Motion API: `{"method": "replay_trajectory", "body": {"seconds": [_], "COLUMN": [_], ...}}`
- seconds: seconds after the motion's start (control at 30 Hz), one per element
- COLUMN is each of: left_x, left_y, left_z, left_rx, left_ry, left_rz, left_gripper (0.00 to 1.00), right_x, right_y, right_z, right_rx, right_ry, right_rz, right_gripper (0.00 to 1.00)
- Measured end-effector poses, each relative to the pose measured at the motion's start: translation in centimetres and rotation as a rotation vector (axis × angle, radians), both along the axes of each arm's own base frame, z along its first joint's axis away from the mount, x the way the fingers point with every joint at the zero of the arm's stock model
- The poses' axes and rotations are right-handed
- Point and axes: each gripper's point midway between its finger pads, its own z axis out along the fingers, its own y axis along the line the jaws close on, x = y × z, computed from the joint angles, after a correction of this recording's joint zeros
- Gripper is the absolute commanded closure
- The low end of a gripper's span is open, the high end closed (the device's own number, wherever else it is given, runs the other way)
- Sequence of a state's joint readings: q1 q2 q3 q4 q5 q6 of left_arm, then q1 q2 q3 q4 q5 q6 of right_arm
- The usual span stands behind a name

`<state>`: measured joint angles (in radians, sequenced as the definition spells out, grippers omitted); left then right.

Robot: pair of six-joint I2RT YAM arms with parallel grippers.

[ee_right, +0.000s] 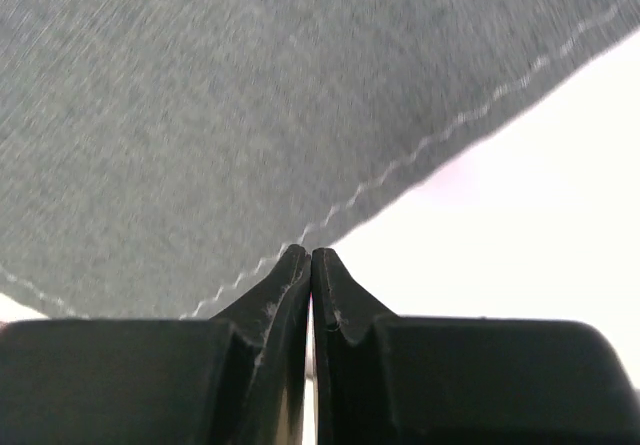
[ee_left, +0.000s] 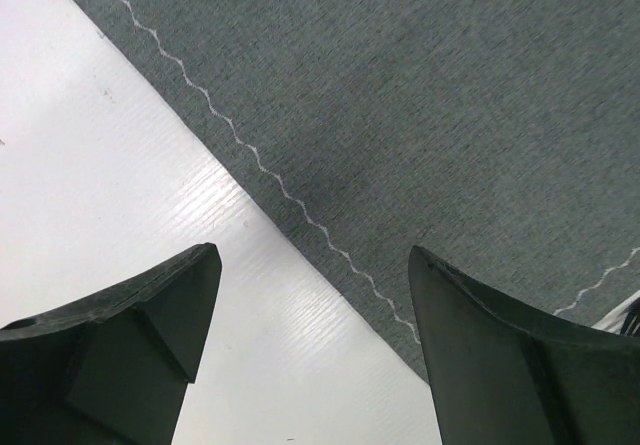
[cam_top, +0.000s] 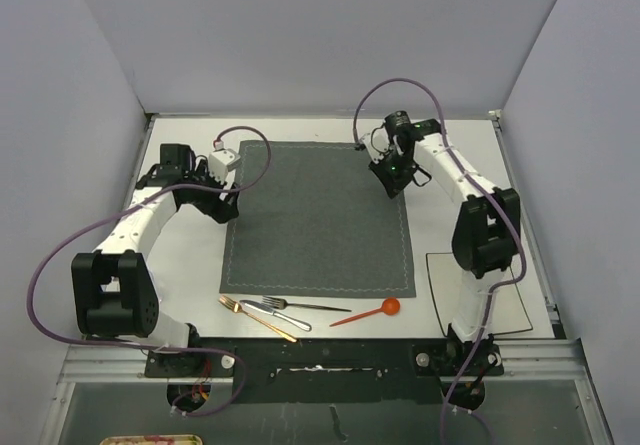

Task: Set the dinner table for one person
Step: Flatten out the napkin at the center of the board, then pick up the plate at the center of the board.

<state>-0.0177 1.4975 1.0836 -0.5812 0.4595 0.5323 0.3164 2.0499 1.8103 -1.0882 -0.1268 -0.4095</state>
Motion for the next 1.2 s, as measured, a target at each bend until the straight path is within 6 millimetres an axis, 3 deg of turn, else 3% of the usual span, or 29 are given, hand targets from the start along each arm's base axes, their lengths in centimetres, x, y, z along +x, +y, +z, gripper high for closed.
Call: {"method": "replay_trajectory", "body": {"seconds": [0.13, 0.23, 0.57, 0.63, 0.7, 0.97, 1.2], "left_x": [0.0, -0.4, -2.0, -2.4, -2.8, -5.3, -7.1], "left_y": [-0.7, -1.1, -1.8, -2.1, -2.5, -7.8, -12.9], "left_z": [1.3, 1.7, 1.4, 1.3, 1.2, 1.0, 2.0], "left_rx": [-0.046, -0.067, -0.098, -0.104, -0.108, -0.086, -0.083], "left_ry": [-0.012, -0.008, 0.053, 0.067, 0.083, 0.114, 0.128], "left_rz": [-0.002, -0.002, -0.018, -0.026, -0.039, -0.207, -0.339], "left_gripper": [0.24, 0.25, 0.26, 0.27, 0.27, 0.28, 0.28], "right_x": [-2.9, -4.9, -12.2, -13.1, -13.8, -15.5, -16.4], "right_y": [-1.8, -4.0, -13.4, -14.7, -16.5, -22.5, -23.4], "right_z": [3.4, 4.4, 2.8, 2.9, 3.2, 4.0, 3.3], "right_rx": [-0.001, -0.025, -0.215, -0.239, -0.260, -0.288, -0.221], "right_ry": [-0.086, -0.143, -0.258, -0.279, -0.303, -0.325, -0.290], "right_rz": [-0.027, -0.063, -0.261, -0.292, -0.341, -0.556, -0.597], "right_gripper": [0.90, 0.86, 0.58, 0.49, 0.46, 0.47, 0.47]}}
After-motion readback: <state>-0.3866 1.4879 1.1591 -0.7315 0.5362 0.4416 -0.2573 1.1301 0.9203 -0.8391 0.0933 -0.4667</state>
